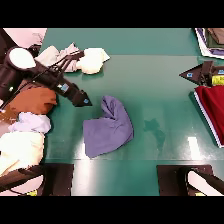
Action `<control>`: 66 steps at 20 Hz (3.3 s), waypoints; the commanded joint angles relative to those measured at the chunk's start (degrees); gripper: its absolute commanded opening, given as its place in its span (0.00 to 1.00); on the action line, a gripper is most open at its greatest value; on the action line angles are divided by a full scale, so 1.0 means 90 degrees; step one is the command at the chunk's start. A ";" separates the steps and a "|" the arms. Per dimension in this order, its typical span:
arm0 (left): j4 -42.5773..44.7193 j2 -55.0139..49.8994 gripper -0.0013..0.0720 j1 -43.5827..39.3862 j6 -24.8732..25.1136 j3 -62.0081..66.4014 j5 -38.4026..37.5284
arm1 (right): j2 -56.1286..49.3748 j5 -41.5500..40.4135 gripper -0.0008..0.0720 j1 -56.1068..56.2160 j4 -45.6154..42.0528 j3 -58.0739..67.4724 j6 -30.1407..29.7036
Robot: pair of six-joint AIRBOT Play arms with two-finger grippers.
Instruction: Fold the shirts.
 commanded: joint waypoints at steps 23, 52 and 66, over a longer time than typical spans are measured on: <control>-0.0777 0.1387 0.05 -0.0294 -0.0464 -0.3235 0.1103 | 0.0005 0.0017 0.03 0.0236 -0.0568 -0.0015 0.0005; 0.2824 0.1620 0.05 -0.0294 -0.2086 0.2934 0.0012 | -0.2013 -0.0274 0.03 0.2560 -0.2511 0.2999 0.0289; 0.1637 0.1659 0.05 -0.0296 -0.2205 0.3781 -0.0376 | 0.0248 0.0998 0.03 0.1804 -0.3602 0.4702 0.1020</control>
